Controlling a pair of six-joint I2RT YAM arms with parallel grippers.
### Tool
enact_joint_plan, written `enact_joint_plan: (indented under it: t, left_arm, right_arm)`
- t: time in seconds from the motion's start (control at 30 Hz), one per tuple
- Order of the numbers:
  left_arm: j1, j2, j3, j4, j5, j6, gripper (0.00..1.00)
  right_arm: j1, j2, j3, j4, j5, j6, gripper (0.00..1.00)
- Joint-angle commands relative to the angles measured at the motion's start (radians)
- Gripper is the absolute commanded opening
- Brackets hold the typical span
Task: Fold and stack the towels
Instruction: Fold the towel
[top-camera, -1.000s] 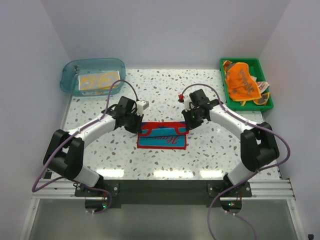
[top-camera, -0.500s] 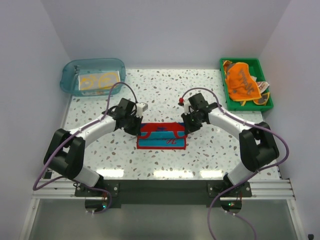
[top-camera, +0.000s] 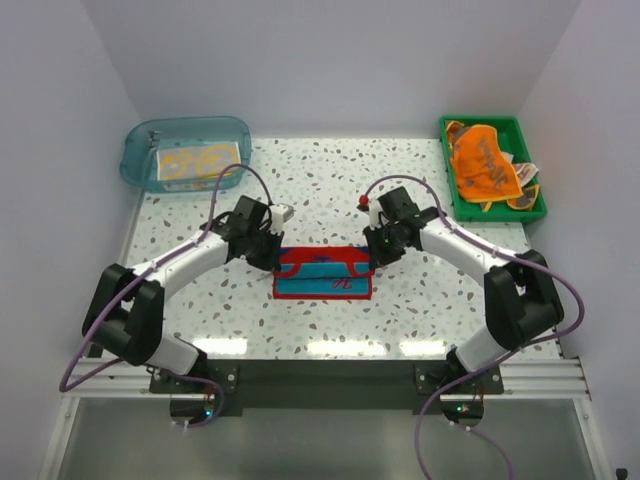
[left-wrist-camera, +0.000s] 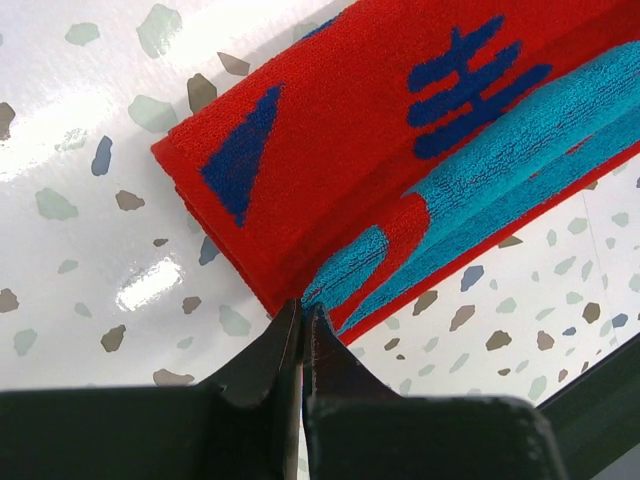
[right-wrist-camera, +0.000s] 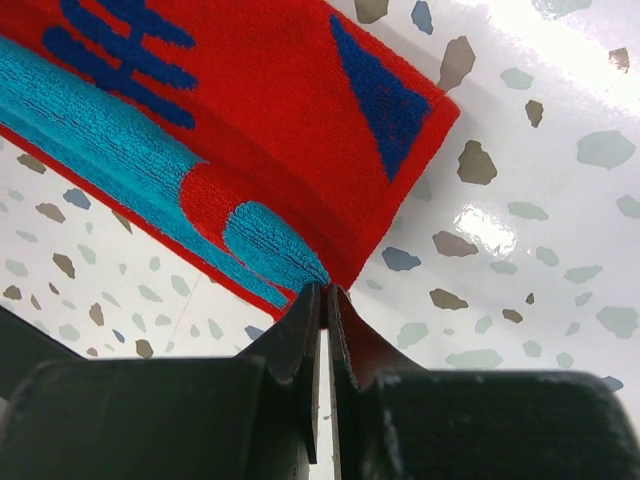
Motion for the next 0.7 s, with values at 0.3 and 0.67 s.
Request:
enact_joint_plan:
  t: [0.3,0.67]
  left_arm:
    - [-0.014,-0.045,-0.025,-0.02,0.013,-0.032,0.0]
    - [-0.052,0.025,-0.093,0.038,0.003,-0.061,0.0]
  right_arm:
    - [0.006,-0.054,-0.049,0.004,-0.03,0.043,0.0]
    - [0.019,0.011,-0.11,0.076,-0.059,0.069,0.0]
